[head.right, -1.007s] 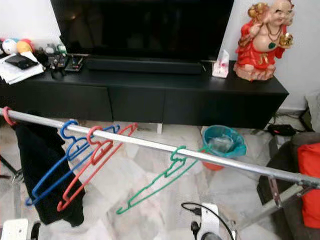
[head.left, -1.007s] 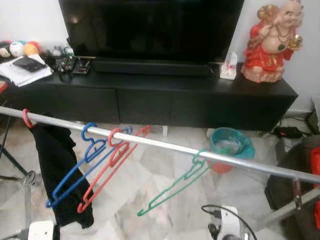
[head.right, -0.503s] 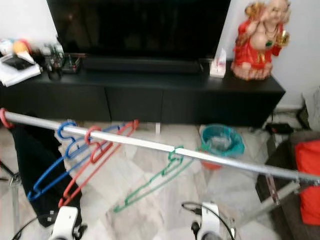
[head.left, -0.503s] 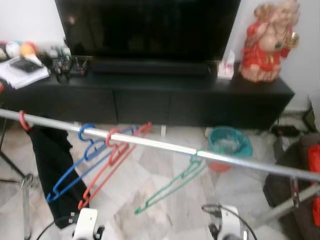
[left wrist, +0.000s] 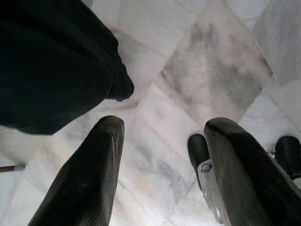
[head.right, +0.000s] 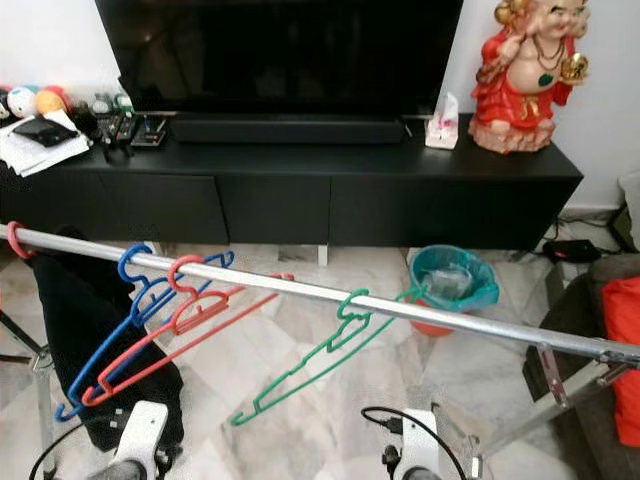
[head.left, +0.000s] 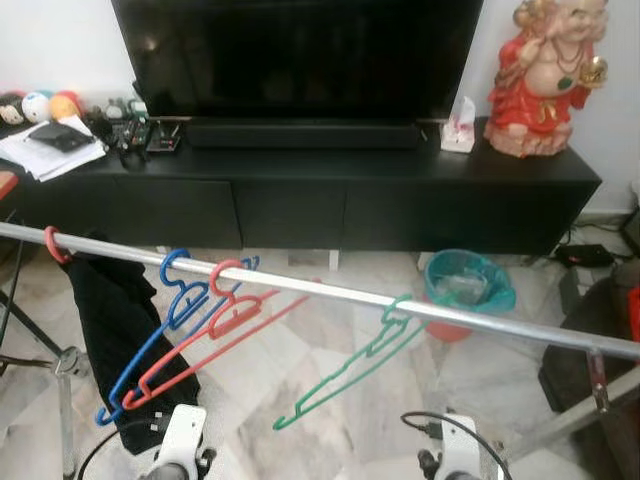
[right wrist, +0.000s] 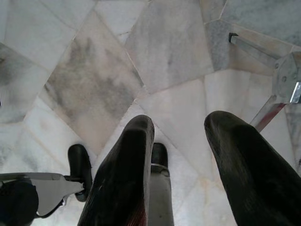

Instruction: Hang hanger

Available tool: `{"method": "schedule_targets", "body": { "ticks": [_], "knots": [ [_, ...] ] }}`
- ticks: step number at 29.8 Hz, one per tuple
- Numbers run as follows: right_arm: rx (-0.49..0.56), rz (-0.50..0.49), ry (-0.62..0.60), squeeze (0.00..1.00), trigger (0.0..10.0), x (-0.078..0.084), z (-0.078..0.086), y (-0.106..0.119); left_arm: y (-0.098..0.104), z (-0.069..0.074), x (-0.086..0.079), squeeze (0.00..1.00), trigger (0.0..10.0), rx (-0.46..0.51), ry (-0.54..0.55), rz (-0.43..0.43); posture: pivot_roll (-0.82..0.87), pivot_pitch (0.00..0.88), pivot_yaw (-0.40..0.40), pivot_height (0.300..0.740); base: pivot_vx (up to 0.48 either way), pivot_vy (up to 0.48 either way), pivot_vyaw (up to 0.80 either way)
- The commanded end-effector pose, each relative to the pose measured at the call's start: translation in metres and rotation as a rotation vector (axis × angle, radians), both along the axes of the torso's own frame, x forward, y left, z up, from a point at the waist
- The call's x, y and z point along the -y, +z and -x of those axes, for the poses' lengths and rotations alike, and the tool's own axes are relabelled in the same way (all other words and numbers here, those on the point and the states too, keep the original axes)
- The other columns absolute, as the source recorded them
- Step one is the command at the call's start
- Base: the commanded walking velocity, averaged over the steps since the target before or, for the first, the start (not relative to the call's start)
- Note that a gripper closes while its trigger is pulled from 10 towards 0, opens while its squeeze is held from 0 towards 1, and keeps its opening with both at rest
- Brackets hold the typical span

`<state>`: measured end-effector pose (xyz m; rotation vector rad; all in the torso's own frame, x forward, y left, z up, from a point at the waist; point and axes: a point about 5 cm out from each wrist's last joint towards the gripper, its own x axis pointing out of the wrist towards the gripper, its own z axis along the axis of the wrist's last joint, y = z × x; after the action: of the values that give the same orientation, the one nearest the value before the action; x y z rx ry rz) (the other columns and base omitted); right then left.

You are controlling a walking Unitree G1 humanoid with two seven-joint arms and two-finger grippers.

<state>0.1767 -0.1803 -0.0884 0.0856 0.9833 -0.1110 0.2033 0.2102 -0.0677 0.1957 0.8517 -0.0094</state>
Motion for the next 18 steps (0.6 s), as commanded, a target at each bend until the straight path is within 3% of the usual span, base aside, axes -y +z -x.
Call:
{"method": "schedule_targets", "body": {
  "ticks": [1,13,18],
  "knots": [
    [0.0,0.005,-0.012,0.0,10.0,0.001,0.001,0.0,-0.005,0.007,0.001,0.0,10.0,-0.024,0.024,0.026,-0.02,0.0,0.011,0.74,0.0,0.0,0.0],
    [0.002,0.004,0.001,0.0,10.0,0.002,0.0,0.0,-0.012,0.025,-0.009,0.0,10.0,-0.071,0.069,0.015,-0.01,0.0,0.002,0.74,0.0,0.0,0.0],
    [0.009,0.002,-0.007,0.0,10.0,0.002,0.0,0.0,-0.015,0.033,-0.012,0.0,10.0,-0.091,0.086,0.016,-0.01,0.0,0.004,0.74,-0.26,0.0,0.0]
  ]
}}
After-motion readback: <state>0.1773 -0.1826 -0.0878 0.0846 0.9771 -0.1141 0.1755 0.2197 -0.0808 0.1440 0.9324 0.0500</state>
